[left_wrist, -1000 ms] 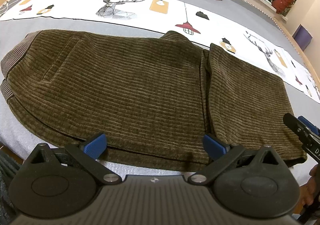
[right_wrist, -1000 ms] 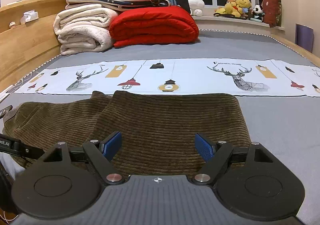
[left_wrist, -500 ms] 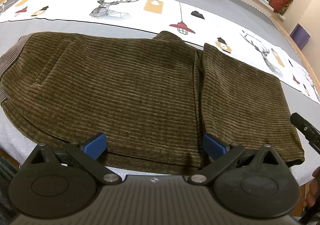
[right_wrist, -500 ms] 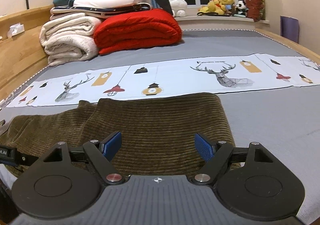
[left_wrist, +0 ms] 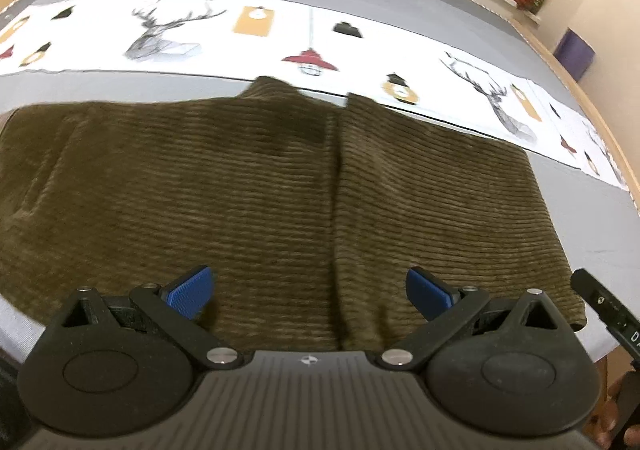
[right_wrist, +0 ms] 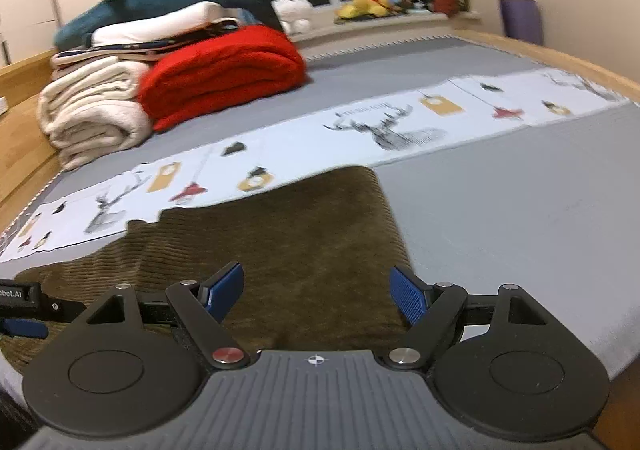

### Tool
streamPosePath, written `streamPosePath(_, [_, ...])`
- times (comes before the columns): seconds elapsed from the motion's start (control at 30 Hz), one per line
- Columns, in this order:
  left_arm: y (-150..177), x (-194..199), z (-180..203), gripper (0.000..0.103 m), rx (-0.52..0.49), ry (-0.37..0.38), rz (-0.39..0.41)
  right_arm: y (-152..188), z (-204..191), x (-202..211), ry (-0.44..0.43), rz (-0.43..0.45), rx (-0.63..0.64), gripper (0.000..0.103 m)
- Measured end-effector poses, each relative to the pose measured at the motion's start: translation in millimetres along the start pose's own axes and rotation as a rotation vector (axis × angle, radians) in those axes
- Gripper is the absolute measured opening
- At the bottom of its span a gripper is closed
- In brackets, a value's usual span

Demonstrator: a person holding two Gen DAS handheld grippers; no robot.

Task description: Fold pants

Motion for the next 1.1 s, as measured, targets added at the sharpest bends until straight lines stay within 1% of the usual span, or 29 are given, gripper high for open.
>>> streamPosePath(0.17, [-4, -8, 29, 0.103, -0.028, 0.012, 0.006, 6, 22, -4, 0.057, -0.023, -0.081, 0.082])
streamPosePath(0.27, [-5, -17, 42, 0.103, -0.062, 0.002, 0.001, 8, 34, -6, 0.08, -0.035, -0.132, 0.082])
streamPosePath(0.33, [1, -26, 47, 0.103, -0.091, -0.01, -0.019, 11, 41, -9, 0.084, -0.053, -0.167, 0.082])
streamPosePath(0.4, [11, -37, 48, 0.103, -0.139, -0.004, -0.056, 14, 45, -12, 0.081, -0.077, -0.191, 0.082])
streamPosePath(0.43, [17, -43, 46, 0.103, -0.17, -0.016, -0.076, 16, 46, -14, 0.078, -0.093, -0.201, 0.082])
streamPosePath(0.47, [25, -50, 42, 0.103, -0.196, -0.043, -0.088, 18, 47, -17, 0.076, -0.109, -0.207, 0.082])
streamPosePath(0.5, [30, -55, 37, 0.103, -0.208, -0.059, -0.084, 21, 48, -19, 0.073, -0.13, -0.212, 0.082])
streamPosePath(0.57, [34, -55, 25, 0.103, -0.183, -0.024, -0.051, 26, 50, -23, 0.061, -0.169, -0.25, 0.082])
streamPosePath(0.63, [34, -50, 15, 0.103, -0.172, -0.007, -0.045, 29, 54, -24, 0.041, -0.187, -0.3, 0.082])
streamPosePath(0.7, [34, -46, 7, 0.103, -0.172, 0.003, -0.044, 31, 57, -24, 0.02, -0.196, -0.348, 0.082])
streamPosePath(0.83, [33, -38, -3, 0.103, -0.129, 0.019, -0.044, 32, 65, -24, -0.039, -0.198, -0.463, 0.082])
streamPosePath(0.97, [40, -24, -9, 0.103, -0.107, 0.031, -0.005, 41, 69, -34, -0.08, -0.235, -0.566, 0.083])
streamPosePath(1.03, [44, -16, -13, 0.103, -0.111, 0.041, 0.009, 41, 65, -38, -0.102, -0.224, -0.566, 0.089])
streamPosePath(1.1, [44, -8, -19, 0.103, -0.102, 0.04, 0.012, 39, 59, -42, -0.136, -0.224, -0.545, 0.09])
Point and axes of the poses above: each gripper's, at about its wrist camera, not at the fingertips, and x roughly against the way its jaws point, z to its right, y to its underside, the point moved 6 cm from there along -x, roughly the way its jaws point, and after that the axes turned 8 degrees about x, right-handed, at the moved point
